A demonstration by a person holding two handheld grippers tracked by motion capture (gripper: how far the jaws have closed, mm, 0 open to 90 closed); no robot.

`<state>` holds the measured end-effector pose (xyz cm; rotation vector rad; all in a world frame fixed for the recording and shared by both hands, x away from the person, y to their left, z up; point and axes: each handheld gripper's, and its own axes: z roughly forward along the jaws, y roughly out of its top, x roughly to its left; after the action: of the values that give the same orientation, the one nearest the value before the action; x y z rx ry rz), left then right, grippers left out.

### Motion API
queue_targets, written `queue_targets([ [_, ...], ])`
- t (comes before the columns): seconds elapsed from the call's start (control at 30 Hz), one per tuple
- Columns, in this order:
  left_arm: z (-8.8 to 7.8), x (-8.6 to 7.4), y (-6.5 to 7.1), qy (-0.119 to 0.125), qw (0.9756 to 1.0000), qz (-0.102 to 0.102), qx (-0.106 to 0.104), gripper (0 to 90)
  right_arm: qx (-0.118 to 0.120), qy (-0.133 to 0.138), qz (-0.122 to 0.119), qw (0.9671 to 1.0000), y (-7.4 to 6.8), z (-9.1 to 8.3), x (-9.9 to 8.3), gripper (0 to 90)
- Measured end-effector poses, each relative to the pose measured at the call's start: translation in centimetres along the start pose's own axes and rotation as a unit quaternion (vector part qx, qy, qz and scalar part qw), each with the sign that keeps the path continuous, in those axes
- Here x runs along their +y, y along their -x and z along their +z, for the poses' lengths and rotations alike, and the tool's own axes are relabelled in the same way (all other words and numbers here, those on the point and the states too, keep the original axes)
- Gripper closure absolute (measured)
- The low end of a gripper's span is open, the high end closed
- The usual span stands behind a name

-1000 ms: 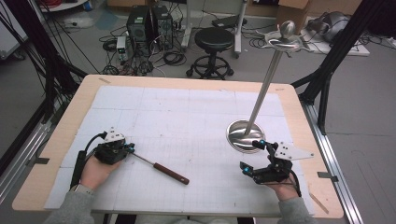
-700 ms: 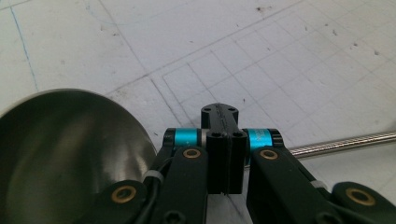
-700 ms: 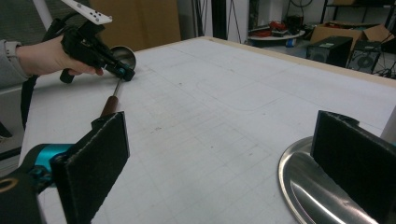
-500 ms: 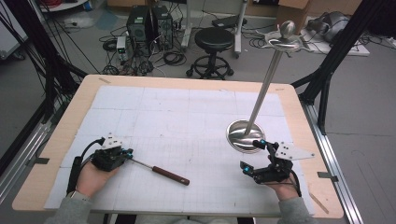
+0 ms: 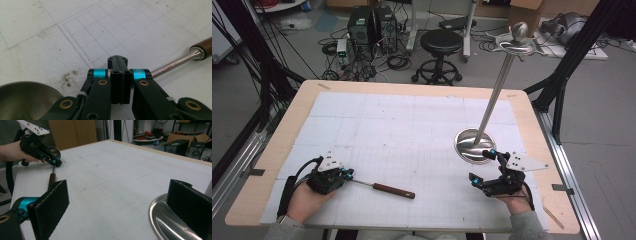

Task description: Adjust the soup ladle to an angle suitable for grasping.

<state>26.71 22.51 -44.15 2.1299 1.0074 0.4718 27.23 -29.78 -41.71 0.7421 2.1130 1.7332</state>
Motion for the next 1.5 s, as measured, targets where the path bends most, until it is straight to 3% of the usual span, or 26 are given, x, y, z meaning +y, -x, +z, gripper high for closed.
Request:
queue_targets([
  [0.13, -0.7, -0.3, 0.6, -0.012, 0.9998, 0.018, 0.004, 89.6, -0.001, 0.001, -0.001, 1.0000, 0.0, 0.0, 0.0, 3.5],
  [0.47, -2.3, -1.7, 1.6, -0.015, 0.9994, 0.030, -0.005, 89.6, -0.001, 0.002, -0.001, 1.0000, 0.0, 0.0, 0.0, 3.5],
  [0.7, -2.6, -2.0, 2.0, -0.015, 0.9996, 0.025, 0.000, 89.5, -0.001, -0.002, 0.000, 1.0000, 0.0, 0.1, 0.0, 3.5],
  [0.8, -2.7, -1.7, 2.3, -0.001, 0.9996, 0.029, 0.002, 89.6, 0.000, -0.002, 0.001, 1.0000, 0.0, 0.2, 0.0, 3.5],
  [0.9, -3.1, -1.3, 3.1, 0.014, 0.9987, 0.049, 0.003, 89.6, 0.001, -0.003, 0.002, 1.0000, 0.0, 0.2, 0.0, 3.5],
  [1.0, -3.2, -0.8, 4.3, 0.028, 0.9968, 0.074, -0.015, 89.6, 0.001, -0.004, 0.003, 1.0000, 0.1, 0.3, 0.0, 3.5],
  [1.07, -3.0, -0.7, 5.2, 0.030, 0.9955, 0.081, -0.040, 89.6, 0.000, -0.005, 0.002, 1.0000, 0.1, 0.3, 0.0, 3.5],
  [1.2, -2.6, -0.5, 6.6, 0.032, 0.9925, 0.096, -0.069, 89.6, 0.001, -0.004, 0.005, 1.0000, 0.0, 0.2, 0.0, 3.5],
  [1.4, -2.3, -0.5, 7.0, 0.024, 0.9902, 0.103, -0.091, 89.6, 0.000, -0.004, 0.004, 1.0000, 0.1, 0.2, 0.0, 3.5],
  [1.5, -2.1, -0.6, 6.9, 0.021, 0.9906, 0.099, -0.093, 89.6, 0.000, -0.006, 0.002, 1.0000, 0.1, 0.3, -0.1, 3.5],
])
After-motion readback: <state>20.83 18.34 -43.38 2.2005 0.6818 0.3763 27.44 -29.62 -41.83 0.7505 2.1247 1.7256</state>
